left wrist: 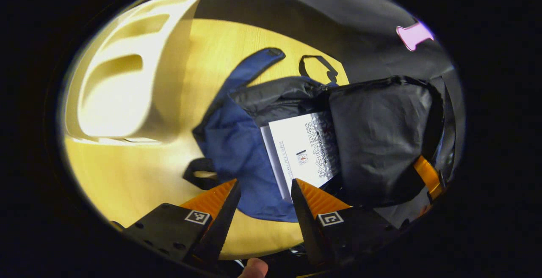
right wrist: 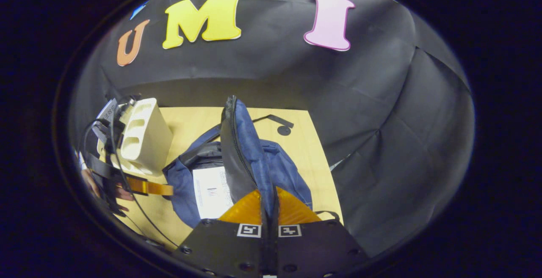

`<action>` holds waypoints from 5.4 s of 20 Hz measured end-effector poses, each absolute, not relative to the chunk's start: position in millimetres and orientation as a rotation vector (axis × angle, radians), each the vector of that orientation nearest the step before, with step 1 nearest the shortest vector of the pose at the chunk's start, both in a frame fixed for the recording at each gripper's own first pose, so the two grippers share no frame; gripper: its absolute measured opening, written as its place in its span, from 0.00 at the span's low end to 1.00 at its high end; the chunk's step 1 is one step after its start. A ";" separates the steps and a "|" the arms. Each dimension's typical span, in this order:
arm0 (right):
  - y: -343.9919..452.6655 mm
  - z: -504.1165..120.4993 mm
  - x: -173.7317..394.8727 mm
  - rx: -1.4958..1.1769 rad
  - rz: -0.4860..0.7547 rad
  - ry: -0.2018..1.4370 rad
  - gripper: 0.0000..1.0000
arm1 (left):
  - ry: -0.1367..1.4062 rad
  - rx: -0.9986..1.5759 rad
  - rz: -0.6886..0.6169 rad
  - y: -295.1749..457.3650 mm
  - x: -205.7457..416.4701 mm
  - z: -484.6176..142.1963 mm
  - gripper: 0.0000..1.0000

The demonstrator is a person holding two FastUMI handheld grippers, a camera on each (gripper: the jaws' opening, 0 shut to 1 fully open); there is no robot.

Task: Open the schoolbag, grab two books from the bookshelf and put them into the schoolbag.

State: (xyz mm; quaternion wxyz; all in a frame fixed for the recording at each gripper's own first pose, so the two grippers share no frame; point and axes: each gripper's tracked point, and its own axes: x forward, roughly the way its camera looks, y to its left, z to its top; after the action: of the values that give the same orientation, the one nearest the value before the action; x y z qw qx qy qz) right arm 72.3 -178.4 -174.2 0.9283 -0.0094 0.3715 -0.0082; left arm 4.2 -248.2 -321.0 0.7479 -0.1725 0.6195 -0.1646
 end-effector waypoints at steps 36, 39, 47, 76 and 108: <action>-158.5 -176.4 56.3 -0.019 -0.048 0.759 0.00 | 1.137 -0.157 -0.007 95.0 123.8 -178.4 0.78; -160.5 -179.0 57.5 -0.020 -0.055 0.768 0.00 | 1.182 -0.152 -0.024 93.9 133.1 -193.8 0.78; -168.0 -184.4 62.0 -0.007 -0.089 0.788 0.00 | 1.300 -0.120 -0.058 96.0 146.4 -230.7 0.78; -167.2 -190.5 60.7 0.024 -0.085 0.785 0.00 | 1.465 -0.145 0.001 107.3 120.5 -242.1 0.39; -165.1 -184.8 44.8 -0.012 -0.076 0.744 0.03 | 1.074 -0.960 -0.566 -151.7 -2.8 -135.6 0.38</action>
State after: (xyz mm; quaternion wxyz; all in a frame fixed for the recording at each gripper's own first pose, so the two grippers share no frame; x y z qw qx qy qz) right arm 44.8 -165.1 -184.8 0.9309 -0.0060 0.3634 -0.0371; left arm -2.8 -151.7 -135.6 0.7153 -0.4335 0.4849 -0.2556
